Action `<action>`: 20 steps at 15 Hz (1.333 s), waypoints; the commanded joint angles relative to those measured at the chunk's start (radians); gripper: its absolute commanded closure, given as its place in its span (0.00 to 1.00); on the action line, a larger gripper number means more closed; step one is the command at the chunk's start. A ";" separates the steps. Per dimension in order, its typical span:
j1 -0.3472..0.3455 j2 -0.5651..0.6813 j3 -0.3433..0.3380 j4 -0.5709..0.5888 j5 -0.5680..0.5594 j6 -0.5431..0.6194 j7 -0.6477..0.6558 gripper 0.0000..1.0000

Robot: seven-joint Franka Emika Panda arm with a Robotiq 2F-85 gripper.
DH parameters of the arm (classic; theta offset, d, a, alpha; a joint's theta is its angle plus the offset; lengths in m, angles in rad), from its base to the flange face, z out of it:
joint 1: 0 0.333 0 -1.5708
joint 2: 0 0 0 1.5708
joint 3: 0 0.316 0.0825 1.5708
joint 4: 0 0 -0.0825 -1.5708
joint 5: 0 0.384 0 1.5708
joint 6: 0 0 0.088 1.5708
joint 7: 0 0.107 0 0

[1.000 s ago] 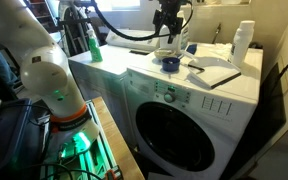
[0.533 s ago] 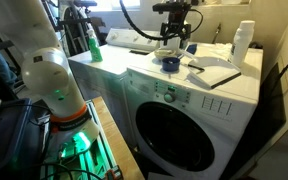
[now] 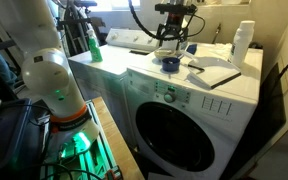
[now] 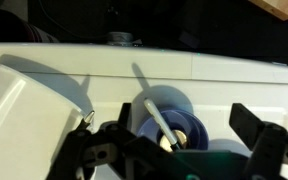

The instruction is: Remove the marker from the blue bowl and put it on the dustpan

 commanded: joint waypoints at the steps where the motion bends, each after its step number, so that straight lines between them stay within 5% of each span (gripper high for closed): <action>1: 0.012 0.007 0.021 -0.019 0.002 0.063 -0.045 0.00; 4: 0.031 0.022 0.047 -0.031 -0.014 0.154 -0.051 0.00; 5: 0.036 0.030 0.054 -0.034 -0.019 0.171 -0.045 0.20; 11: 0.037 0.091 0.055 -0.034 -0.093 0.198 -0.006 0.62; 16: 0.044 0.145 0.063 -0.005 -0.129 0.209 -0.005 0.55; 20: 0.044 0.172 0.065 0.006 -0.147 0.204 -0.004 0.62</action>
